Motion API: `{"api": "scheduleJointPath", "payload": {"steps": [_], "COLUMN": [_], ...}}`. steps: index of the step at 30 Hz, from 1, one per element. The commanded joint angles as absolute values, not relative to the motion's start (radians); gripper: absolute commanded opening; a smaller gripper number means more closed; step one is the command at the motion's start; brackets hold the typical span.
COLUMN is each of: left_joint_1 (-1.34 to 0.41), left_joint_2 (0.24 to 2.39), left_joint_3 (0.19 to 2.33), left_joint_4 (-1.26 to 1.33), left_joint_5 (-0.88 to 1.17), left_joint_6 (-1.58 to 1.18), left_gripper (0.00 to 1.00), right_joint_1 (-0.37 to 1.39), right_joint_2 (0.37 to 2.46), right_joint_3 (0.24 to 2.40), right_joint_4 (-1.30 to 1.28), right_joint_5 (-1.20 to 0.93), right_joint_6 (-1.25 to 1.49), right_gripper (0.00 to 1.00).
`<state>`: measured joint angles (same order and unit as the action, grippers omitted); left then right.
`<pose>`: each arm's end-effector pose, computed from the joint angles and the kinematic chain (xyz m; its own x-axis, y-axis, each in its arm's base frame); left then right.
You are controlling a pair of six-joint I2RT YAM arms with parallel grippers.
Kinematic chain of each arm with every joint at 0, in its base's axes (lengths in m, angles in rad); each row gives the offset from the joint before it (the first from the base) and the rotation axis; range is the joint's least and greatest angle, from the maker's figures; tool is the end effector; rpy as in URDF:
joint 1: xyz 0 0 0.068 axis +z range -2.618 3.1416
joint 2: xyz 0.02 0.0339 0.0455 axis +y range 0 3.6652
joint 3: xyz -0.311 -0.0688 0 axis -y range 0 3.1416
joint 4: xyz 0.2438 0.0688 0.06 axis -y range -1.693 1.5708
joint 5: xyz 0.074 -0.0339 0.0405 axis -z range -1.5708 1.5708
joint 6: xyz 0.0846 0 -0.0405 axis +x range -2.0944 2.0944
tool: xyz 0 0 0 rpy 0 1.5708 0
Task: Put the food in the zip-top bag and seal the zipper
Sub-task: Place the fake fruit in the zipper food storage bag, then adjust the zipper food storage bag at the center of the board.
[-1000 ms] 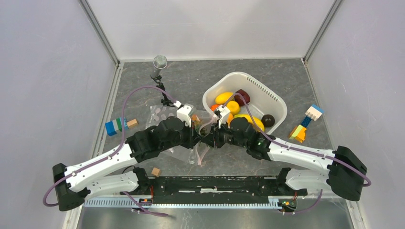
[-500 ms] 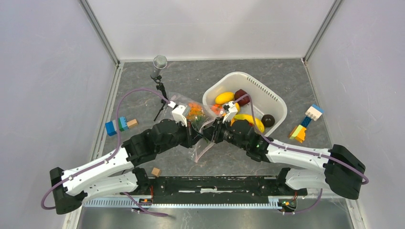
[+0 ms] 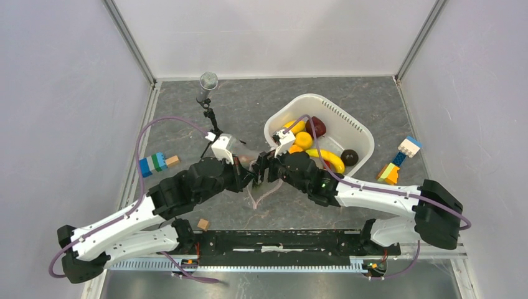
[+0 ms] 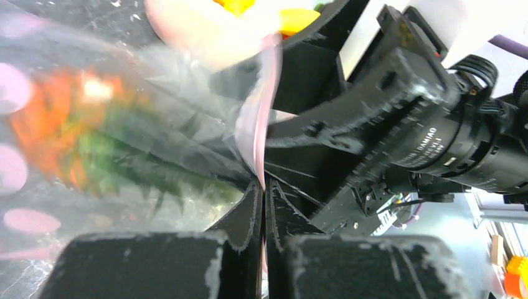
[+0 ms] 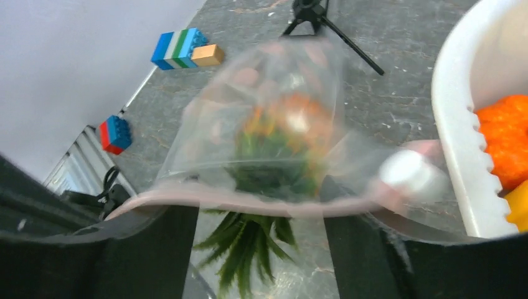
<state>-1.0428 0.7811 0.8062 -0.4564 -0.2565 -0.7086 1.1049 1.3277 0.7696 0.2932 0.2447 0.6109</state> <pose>0.1107 -0.1472 0.3334 -0.6281 -0.1725 -0.7588 0.4092 0.7562 -0.5106 0.1685 0.2895 0.2963 -0.5333 0.1782 -0.8269 -0.5565 0.6623 0.5016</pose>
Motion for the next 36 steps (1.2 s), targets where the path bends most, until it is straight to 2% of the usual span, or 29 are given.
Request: {"api": "scheduleJointPath", "payload": {"steps": [1,5,10,12,20,24,28,32,36], "left_joint_1": [-1.036,-1.027,-1.024,-1.024,-1.024,-1.024,-1.025,-1.024,-1.024], "left_joint_2": [0.745,0.718,0.702,0.704,0.688,0.687,0.684,0.677,0.672], "left_joint_3": [0.893,0.893,0.891,0.893,0.887,0.892,0.893,0.890,0.894], "left_joint_4": [-0.359,-0.369,-0.391,-0.395,-0.396,-0.397,-0.401,-0.412,-0.429], "left_joint_5": [-0.408,-0.468,-0.503,-0.504,-0.490,-0.476,-0.464,-0.467,-0.475], "left_joint_6": [-0.770,-0.774,-0.767,-0.759,-0.747,-0.732,-0.726,-0.719,-0.711], "left_gripper": [0.02,0.02,0.02,0.02,0.02,0.02,0.02,0.02,0.02], "right_joint_1": [1.163,1.163,1.163,1.163,1.162,1.129,1.076,1.003,0.999], "right_joint_2": [1.249,1.133,1.005,0.955,0.850,0.943,1.026,1.041,0.984], "right_joint_3": [0.827,0.803,0.796,0.766,0.641,0.661,0.730,0.726,0.722], "right_joint_4": [0.285,0.245,0.050,0.026,0.019,0.106,0.083,0.161,0.166], "right_joint_5": [0.005,-0.060,-0.006,0.016,0.370,0.294,0.238,0.082,0.064], "right_joint_6": [0.443,0.429,0.430,0.436,0.580,0.581,0.569,0.588,0.571], "right_gripper": [0.81,0.83,0.74,0.73,0.72,0.71,0.72,0.70,0.78]}}
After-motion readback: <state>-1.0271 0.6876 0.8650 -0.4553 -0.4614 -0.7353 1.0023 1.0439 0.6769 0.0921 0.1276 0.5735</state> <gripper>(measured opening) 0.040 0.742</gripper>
